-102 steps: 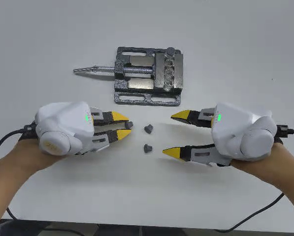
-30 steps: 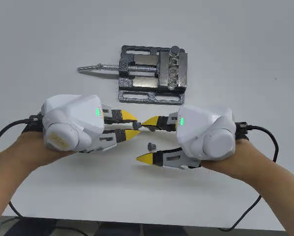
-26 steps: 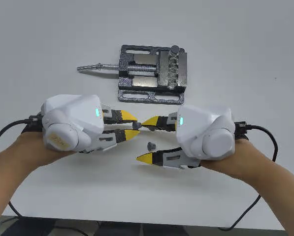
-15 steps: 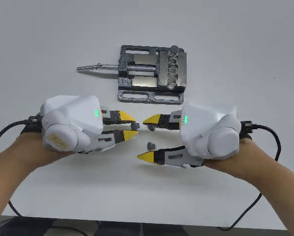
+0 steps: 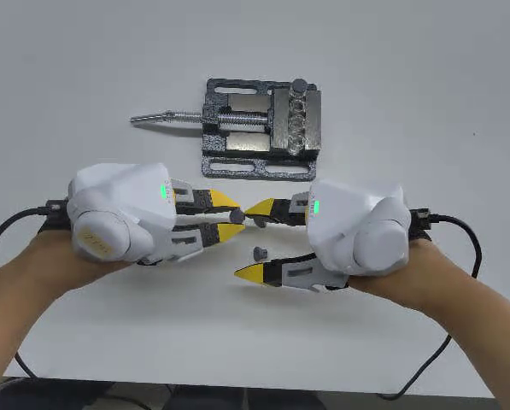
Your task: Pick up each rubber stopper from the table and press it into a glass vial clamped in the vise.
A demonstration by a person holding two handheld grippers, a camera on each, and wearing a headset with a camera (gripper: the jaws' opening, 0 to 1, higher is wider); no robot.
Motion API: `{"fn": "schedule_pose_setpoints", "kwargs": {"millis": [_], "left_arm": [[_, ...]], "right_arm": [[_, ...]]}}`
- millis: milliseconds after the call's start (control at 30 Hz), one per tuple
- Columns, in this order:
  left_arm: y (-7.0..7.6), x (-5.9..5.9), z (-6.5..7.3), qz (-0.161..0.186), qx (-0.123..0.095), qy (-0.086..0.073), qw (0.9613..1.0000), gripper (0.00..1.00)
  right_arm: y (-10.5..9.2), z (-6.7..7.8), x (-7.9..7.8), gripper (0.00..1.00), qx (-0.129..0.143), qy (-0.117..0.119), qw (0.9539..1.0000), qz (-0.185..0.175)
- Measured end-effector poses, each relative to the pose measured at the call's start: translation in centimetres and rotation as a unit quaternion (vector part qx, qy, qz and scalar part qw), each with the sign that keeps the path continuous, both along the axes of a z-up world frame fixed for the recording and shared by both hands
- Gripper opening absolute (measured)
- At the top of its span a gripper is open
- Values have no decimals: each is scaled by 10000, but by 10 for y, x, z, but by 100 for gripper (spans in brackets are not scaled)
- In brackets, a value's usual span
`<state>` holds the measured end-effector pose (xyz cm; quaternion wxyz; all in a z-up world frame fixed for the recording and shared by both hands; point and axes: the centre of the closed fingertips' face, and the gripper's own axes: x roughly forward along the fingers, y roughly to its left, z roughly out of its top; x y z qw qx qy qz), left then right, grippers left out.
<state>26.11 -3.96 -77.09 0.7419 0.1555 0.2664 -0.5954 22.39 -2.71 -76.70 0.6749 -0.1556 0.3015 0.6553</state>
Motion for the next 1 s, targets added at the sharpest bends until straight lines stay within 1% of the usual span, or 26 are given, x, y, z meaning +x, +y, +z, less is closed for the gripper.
{"fn": "schedule_pose_setpoints", "kwargs": {"millis": [200,467,533,567,600,733,1000], "left_arm": [[-2,0,-1,-5,-15,-1,10000,8],[-1,0,-7,19,7,19,10000,8],[1,1,-10,21,78,-6,10000,8],[4,0,-15,-35,237,-63,9997,8],[5,-1,-18,-63,278,-65,9996,8],[8,-2,-22,-80,363,-37,9993,8],[8,-4,-29,-162,522,-59,9985,8]], "right_arm": [[0,-2,0,43,-7,47,10000,1],[1,-9,0,44,-21,151,9999,-4],[0,-9,1,43,-51,126,9999,-6],[-1,-8,2,43,-27,126,9999,-34],[-2,-7,3,43,-18,134,9999,-54],[-10,-4,8,43,-24,84,9999,-119],[-26,-5,10,43,-120,45,9997,-227]]}}
